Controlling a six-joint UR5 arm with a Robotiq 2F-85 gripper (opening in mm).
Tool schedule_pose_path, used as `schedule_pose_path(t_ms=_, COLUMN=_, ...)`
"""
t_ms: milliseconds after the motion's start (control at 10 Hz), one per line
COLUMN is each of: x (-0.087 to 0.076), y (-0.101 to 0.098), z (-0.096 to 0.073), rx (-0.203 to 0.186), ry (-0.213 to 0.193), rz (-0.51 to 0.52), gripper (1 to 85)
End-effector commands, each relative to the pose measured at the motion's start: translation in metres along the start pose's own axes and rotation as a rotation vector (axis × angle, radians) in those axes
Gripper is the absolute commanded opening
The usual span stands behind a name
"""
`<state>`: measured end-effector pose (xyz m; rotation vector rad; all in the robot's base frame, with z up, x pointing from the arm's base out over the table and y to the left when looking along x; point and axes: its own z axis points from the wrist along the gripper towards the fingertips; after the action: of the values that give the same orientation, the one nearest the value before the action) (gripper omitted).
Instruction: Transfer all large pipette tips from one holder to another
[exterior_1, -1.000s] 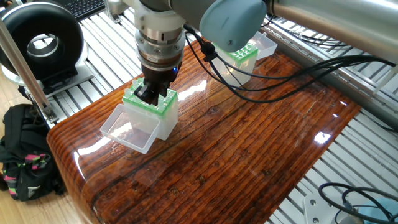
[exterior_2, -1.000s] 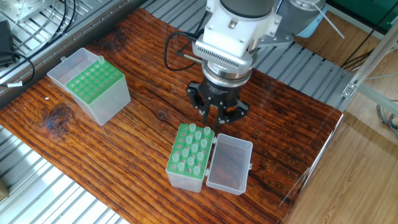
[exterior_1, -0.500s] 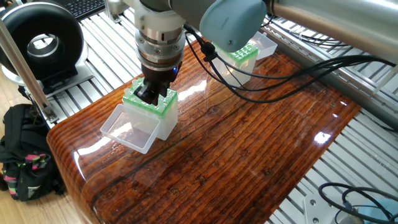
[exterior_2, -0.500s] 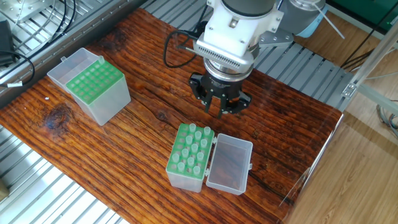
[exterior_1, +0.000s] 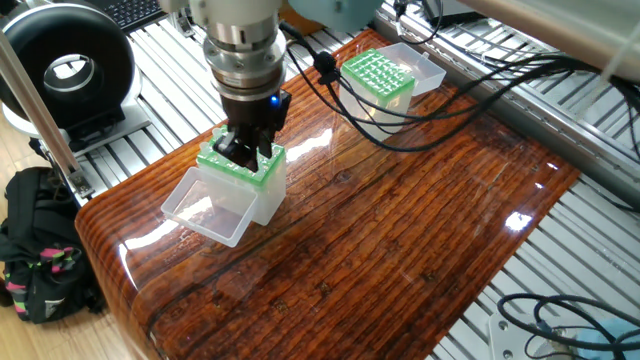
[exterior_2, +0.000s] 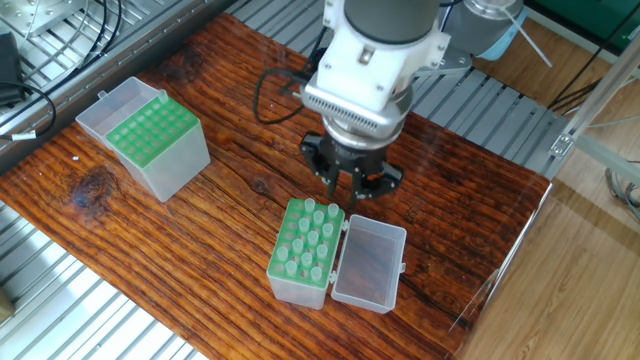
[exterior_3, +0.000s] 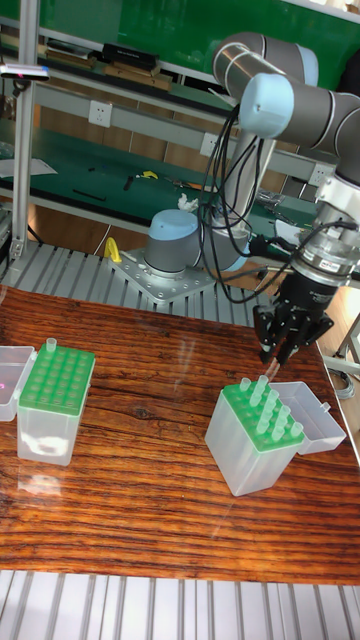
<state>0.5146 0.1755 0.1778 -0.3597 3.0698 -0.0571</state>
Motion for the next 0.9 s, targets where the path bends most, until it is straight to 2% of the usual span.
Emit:
schedule_pose_path(t_ms=0, x=-0.015, y=0.001, z=0.002, rx=-0.009, ry=0.001, rz=0.009, gripper=33.0)
schedule_pose_path(t_ms=200, x=-0.01, y=-0.004, z=0.006, rx=-0.009, ry=0.002, rz=0.006, gripper=32.0)
schedule_pose_path(t_ms=500, x=-0.01, y=-0.015, z=0.021, rx=-0.008, ry=-0.029, rz=-0.017, gripper=32.3)
schedule_pose_path(t_ms=800, x=-0.011, y=-0.01, z=0.023, rx=-0.015, ry=-0.04, rz=-0.01, gripper=32.3)
